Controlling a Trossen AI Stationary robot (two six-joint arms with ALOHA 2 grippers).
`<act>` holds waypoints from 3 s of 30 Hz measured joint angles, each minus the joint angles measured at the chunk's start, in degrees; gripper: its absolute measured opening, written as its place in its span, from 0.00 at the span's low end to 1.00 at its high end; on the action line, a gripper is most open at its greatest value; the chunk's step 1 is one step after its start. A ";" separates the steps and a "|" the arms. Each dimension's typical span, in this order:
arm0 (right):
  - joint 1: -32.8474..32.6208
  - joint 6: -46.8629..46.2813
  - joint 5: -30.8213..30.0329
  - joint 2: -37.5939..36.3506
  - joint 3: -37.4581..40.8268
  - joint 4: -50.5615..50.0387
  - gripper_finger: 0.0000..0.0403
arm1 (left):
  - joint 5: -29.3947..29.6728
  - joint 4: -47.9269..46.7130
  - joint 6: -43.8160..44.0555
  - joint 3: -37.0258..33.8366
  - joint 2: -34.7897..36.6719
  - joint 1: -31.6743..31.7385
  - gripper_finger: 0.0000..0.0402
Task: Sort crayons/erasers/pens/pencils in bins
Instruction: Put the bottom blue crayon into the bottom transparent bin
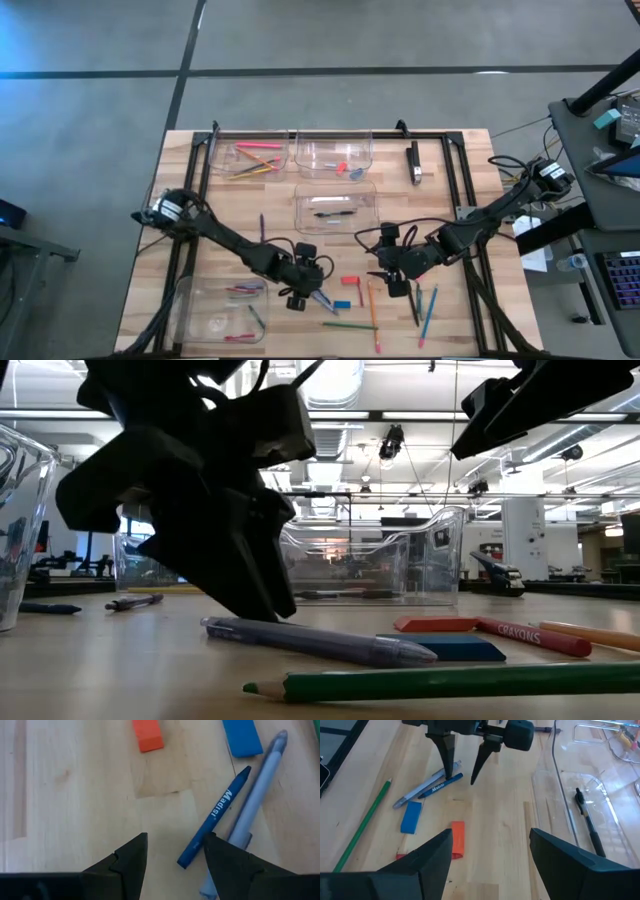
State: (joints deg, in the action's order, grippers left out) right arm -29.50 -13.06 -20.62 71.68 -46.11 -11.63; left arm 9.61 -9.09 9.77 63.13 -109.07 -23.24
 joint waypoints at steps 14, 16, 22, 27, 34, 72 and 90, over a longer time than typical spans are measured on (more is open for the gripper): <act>0.00 0.01 0.02 0.00 0.02 0.03 0.63 | 1.38 0.01 -2.84 -0.63 -0.36 0.17 0.28; 0.00 0.03 0.00 0.00 0.02 0.03 0.63 | 1.36 -0.19 -3.17 -0.45 -0.36 0.27 0.26; 0.00 0.11 0.02 0.00 0.02 0.01 0.63 | 1.86 -0.59 -6.72 1.01 0.29 0.44 0.26; 0.00 0.04 0.02 0.00 0.04 0.01 0.63 | 0.58 0.37 -7.99 1.46 0.21 0.42 0.33; 0.00 0.13 0.02 0.00 0.07 0.10 0.63 | -0.29 3.18 -9.67 1.46 -0.58 0.42 0.44; 0.00 0.09 0.00 -0.02 0.28 0.05 0.63 | -4.10 -1.22 -13.19 2.25 -0.62 2.29 0.01; 0.00 -0.04 0.00 -0.07 0.55 -0.02 0.63 | -2.86 -27.28 11.73 3.19 26.98 -9.14 0.01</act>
State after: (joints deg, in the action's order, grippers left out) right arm -29.50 -13.10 -20.62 71.61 -45.56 -11.65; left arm 6.74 -36.37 21.50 66.32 -82.09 -32.38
